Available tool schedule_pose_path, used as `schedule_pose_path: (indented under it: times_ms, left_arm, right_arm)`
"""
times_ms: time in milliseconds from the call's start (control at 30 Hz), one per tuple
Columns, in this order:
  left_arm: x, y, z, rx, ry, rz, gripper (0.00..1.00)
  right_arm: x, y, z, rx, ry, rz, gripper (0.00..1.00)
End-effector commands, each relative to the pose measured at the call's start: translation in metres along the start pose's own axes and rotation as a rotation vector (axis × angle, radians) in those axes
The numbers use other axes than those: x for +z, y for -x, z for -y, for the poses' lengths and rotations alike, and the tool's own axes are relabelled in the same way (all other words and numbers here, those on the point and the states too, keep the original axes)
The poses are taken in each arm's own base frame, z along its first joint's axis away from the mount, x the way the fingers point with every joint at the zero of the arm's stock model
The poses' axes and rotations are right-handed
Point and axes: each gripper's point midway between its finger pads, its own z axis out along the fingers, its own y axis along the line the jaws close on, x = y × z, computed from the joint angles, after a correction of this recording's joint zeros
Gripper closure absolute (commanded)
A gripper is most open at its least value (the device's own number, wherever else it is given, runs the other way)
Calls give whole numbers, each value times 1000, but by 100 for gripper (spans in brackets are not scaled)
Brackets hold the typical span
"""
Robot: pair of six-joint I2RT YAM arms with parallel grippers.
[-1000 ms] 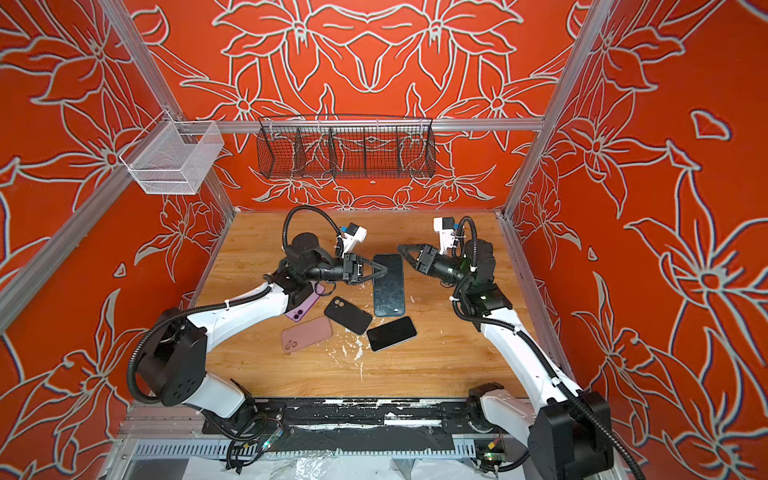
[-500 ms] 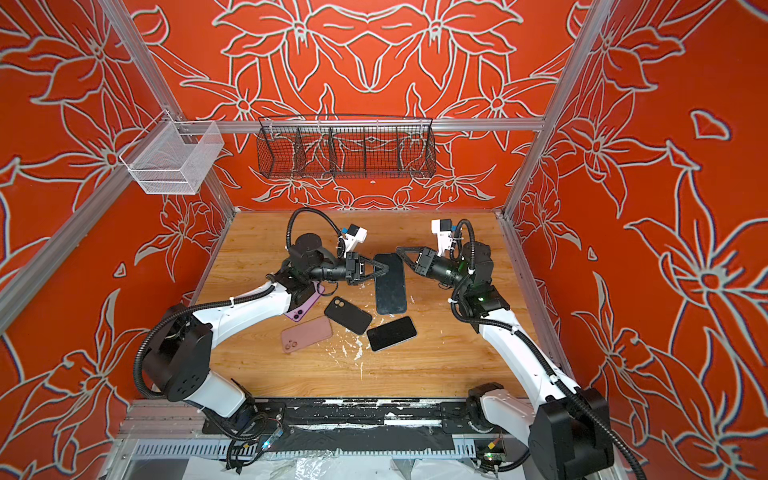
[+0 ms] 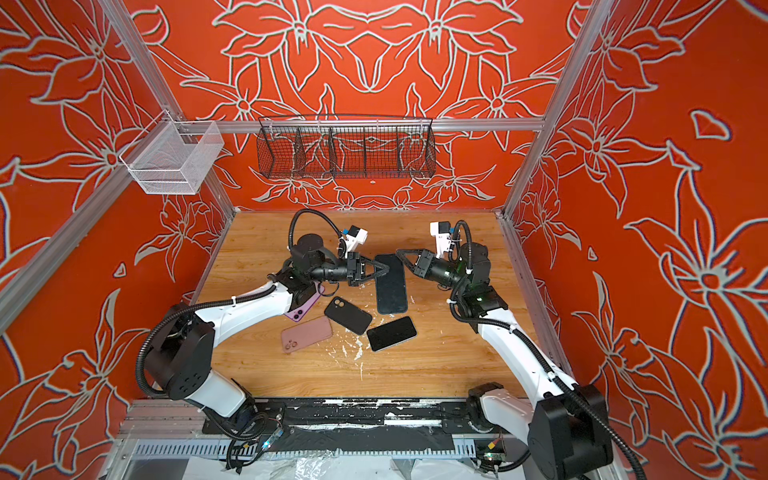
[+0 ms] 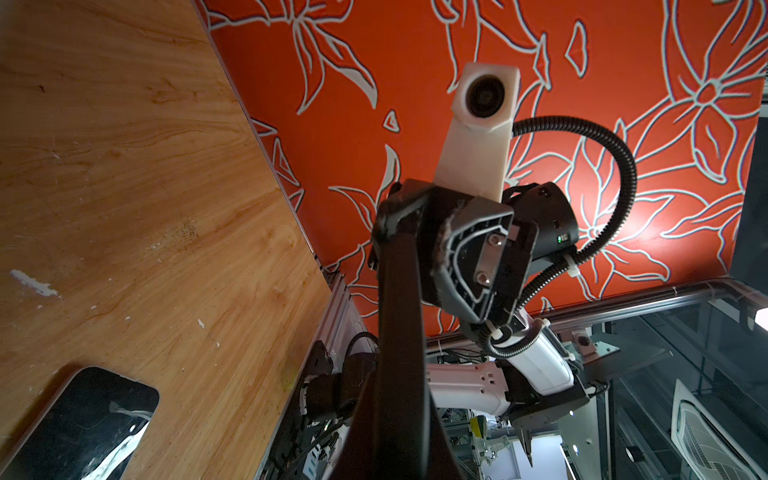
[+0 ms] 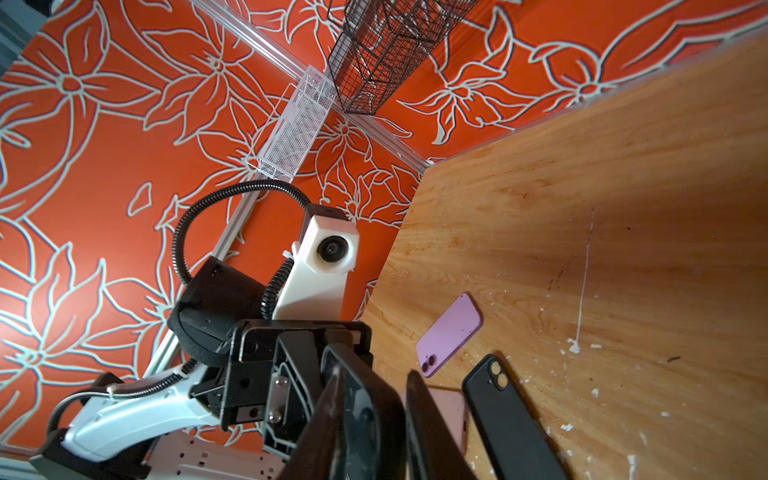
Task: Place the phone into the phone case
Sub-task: 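Hold the cased phone upright between the left and right grippers, then lower the cased phone with the left gripper while the right gripper releases and withdraws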
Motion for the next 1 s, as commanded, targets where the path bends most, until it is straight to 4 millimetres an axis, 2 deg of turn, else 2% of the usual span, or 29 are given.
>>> schedule_pose_path:
  times_ms: [0,100,233,367,500,600,733,967]
  left_arm:
    - [1,14,6,36,27,34,100]
    - [-2,16,-13,25,157,41,100]
    - [-6,24,-35,19,310,55,100]
    - [-3,35,-70,-34,471,47,99]
    - [15,48,-100,-72,517,23,99]
    - [26,60,-119,-75,553,27,99]
    - [41,74,-135,-53,584,31,99]
    - [75,86,-157,-69,559,6,97]
  right_arm:
    - [-14,8,-5,-71,-77,46,56]
    - [-36,16,9,-100,-226,120,49]
    - [-78,22,33,-115,-470,230,47]
    - [-121,13,61,-73,-685,321,47]
    - [-156,-4,82,-35,-817,390,47]
    - [-170,-15,89,-18,-842,424,47]
    - [-178,-28,97,-1,-859,425,47]
    - [-170,-40,112,26,-869,381,47]
